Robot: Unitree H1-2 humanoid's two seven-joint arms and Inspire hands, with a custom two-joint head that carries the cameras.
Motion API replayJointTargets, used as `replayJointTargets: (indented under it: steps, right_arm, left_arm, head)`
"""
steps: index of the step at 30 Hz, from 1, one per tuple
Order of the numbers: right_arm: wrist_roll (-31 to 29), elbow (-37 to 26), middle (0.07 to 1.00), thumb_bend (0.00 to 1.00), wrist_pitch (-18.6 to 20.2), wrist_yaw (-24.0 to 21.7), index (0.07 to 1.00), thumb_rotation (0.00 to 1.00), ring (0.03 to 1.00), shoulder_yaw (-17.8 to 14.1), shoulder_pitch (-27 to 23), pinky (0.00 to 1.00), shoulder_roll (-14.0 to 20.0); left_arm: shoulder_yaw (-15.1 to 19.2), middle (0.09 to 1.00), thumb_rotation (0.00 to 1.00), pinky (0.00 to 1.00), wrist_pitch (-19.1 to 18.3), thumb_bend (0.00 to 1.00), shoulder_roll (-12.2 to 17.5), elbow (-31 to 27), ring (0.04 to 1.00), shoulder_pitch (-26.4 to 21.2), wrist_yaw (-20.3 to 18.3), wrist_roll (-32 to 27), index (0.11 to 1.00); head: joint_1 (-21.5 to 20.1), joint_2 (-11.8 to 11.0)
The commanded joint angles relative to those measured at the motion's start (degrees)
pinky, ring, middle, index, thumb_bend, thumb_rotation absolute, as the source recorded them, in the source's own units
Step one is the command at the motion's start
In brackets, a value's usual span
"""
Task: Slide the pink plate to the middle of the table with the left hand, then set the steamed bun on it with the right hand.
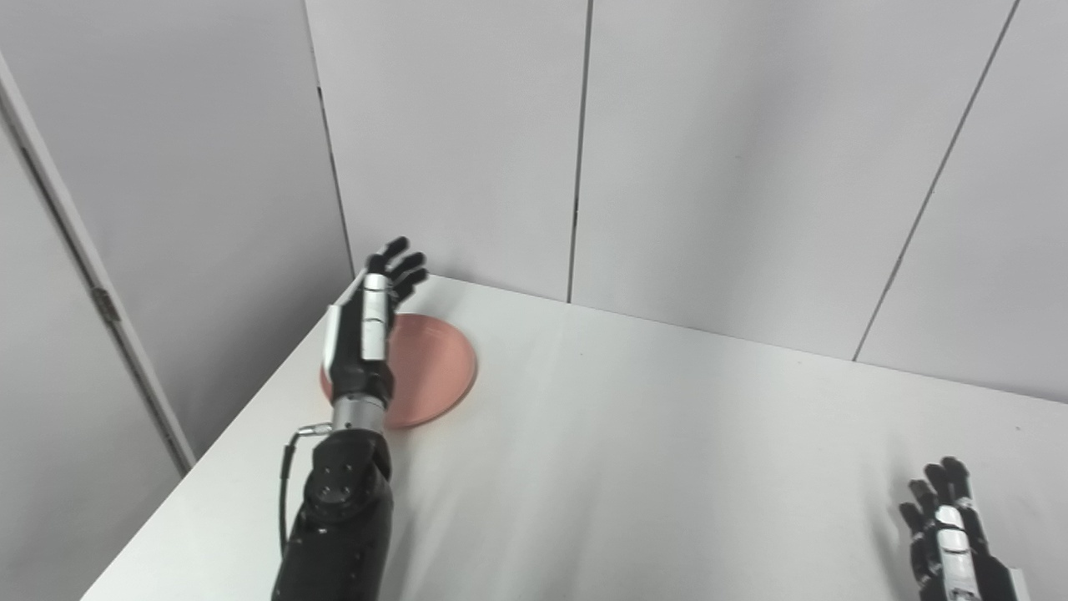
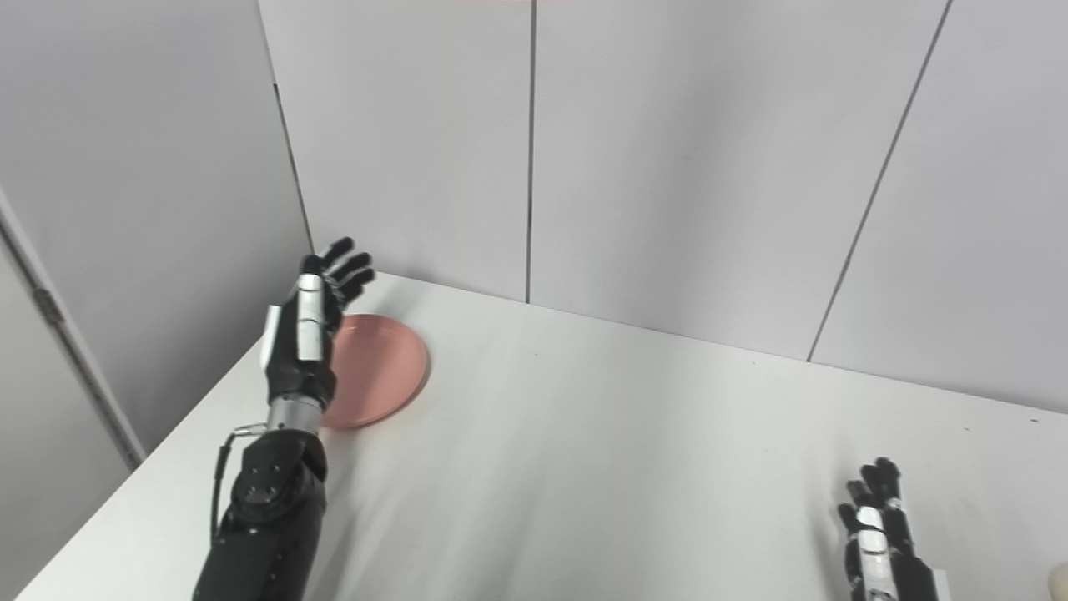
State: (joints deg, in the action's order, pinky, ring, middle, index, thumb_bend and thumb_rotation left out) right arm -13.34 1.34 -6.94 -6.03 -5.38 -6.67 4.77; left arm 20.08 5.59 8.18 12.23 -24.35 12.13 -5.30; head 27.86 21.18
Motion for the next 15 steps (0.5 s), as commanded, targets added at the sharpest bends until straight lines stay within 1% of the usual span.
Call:
replayJointTargets:
  steps: [1,3,4,5,7,10,12,13,15]
  right_arm:
    - [-0.47,2.51,1.000,0.49,-2.89,-1.10,1.000,0.78,1.000,-0.23,1.13,1.00,0.09]
    - [-0.47,2.54,1.000,0.48,-3.05,-1.06,1.000,0.78,1.000,-0.29,1.12,1.00,-0.01]
    - [-0.41,2.58,1.000,0.47,-3.21,-1.08,1.000,0.78,1.000,-0.31,1.09,1.00,0.00]
    - [-0.36,2.61,1.000,0.47,-3.32,-1.09,1.000,0.78,1.000,-0.31,1.07,1.00,0.01]
    - [-0.30,2.67,1.000,0.44,-3.61,-0.98,1.000,0.79,1.000,-0.38,1.04,1.00,-0.07]
    - [-0.55,2.58,1.000,0.40,-3.52,-1.35,1.000,0.81,1.000,-0.31,1.15,1.00,0.10]
    - [-0.51,2.34,1.000,0.38,-3.23,-1.36,1.000,0.83,1.000,-0.29,1.31,1.00,0.17]
    - [-0.57,2.24,1.000,0.36,-3.14,-1.40,1.000,0.85,1.000,-0.32,1.37,1.00,0.19]
    - [-1.04,2.32,1.000,0.35,-2.98,-1.64,1.000,0.85,1.000,-0.44,1.29,1.00,0.12]
  left_arm:
    - [1.41,0.722,1.00,0.80,3.72,0.74,1.59,0.96,0.723,-3.33,2.61,0.23,0.720]
    - [2.94,0.719,1.00,0.80,4.54,0.74,3.17,3.38,0.722,-3.70,2.81,-1.07,0.717]
    - [3.47,0.726,1.00,0.84,4.57,0.73,4.05,4.52,0.732,-3.76,2.38,-1.82,0.726]
    - [3.81,0.727,1.00,0.85,4.64,0.73,4.64,5.32,0.734,-3.82,2.12,-2.32,0.727]
    - [4.64,0.727,1.00,0.88,5.00,0.73,5.69,7.21,0.736,-4.11,3.50,-2.13,0.732]
    - [5.50,0.722,1.00,0.85,6.18,0.73,6.91,9.90,0.724,-4.40,4.84,-2.13,0.727]
    - [6.18,0.712,1.00,0.80,7.74,0.73,7.80,12.52,0.705,-4.75,5.58,-2.23,0.711]
    - [6.41,0.707,1.00,0.79,8.53,0.74,8.17,13.77,0.698,-4.96,5.78,-2.26,0.705]
    - [6.92,0.705,1.00,0.78,9.98,0.74,8.75,16.56,0.697,-5.64,5.79,-3.18,0.702]
  head:
    - [-0.05,0.07]
    - [-0.05,0.07]
    - [0.14,0.04]
    - [0.14,0.04]
    - [0.32,0.41]
    - [0.44,0.19]
    - [0.44,0.19]
    - [0.82,0.33]
    - [0.89,0.17]
